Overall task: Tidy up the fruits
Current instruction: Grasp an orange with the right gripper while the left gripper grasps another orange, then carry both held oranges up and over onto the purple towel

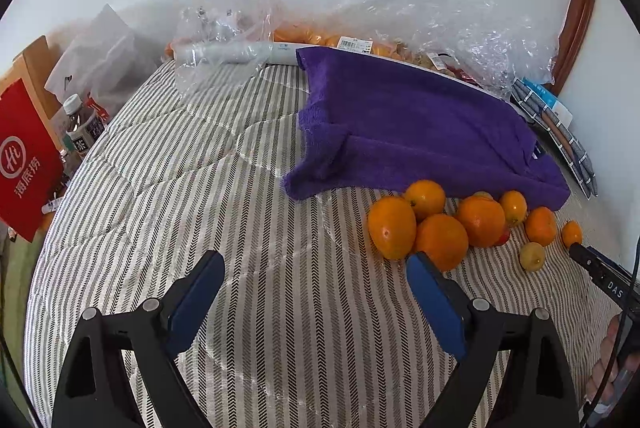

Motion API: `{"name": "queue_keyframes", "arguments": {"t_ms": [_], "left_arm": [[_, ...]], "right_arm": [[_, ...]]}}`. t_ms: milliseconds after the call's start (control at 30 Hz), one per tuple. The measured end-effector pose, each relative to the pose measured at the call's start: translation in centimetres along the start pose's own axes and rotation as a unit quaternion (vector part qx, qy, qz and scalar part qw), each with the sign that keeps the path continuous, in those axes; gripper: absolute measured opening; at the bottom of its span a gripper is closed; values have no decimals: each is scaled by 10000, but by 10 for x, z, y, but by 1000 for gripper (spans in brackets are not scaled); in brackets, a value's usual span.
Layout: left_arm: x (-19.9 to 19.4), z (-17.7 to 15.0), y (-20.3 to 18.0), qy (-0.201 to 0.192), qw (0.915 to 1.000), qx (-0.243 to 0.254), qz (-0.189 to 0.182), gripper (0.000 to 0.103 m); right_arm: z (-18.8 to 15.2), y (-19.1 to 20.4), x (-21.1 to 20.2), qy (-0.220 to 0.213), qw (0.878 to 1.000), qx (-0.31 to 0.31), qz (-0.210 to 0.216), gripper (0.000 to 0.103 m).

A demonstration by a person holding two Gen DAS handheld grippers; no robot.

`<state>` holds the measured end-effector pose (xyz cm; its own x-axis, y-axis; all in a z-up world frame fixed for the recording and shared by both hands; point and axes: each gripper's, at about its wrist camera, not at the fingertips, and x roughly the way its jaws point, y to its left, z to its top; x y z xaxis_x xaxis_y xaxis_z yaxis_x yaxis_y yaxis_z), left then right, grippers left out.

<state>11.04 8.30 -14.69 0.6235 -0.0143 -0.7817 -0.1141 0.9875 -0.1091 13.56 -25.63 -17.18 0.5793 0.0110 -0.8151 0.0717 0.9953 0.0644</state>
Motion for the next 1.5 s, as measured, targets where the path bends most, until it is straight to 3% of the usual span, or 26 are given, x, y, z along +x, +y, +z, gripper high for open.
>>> {"name": "queue_keyframes", "arguments": {"t_ms": [167, 300, 567, 900, 1033, 1333, 1500], "left_arm": [[6, 0, -4, 28, 9998, 29, -192, 91], [5, -2, -8, -53, 9993, 114, -359, 91], [10, 10, -16, -133, 9993, 96, -328, 89], [30, 21, -24, 76, 9985, 24, -541, 53], [32, 19, -20, 115, 9954, -158, -938, 30], [26, 12, -15, -123, 9978, -224, -603, 31], [35, 10, -18, 77, 9982, -210, -559, 31]], "right_arm": [[9, -8, 15, 36, 9999, 144, 79, 47], [15, -6, 20, 19, 9999, 86, 142, 33], [12, 2, 14, -71, 9997, -121, 209, 32], [0, 17, 3, -130, 9986, -299, 426, 32], [1, 13, 4, -93, 9985, -185, 502, 32], [1, 5, 4, -129, 9970, 30, 761, 32], [1, 9, 7, -22, 9976, -47, 688, 32]]}}
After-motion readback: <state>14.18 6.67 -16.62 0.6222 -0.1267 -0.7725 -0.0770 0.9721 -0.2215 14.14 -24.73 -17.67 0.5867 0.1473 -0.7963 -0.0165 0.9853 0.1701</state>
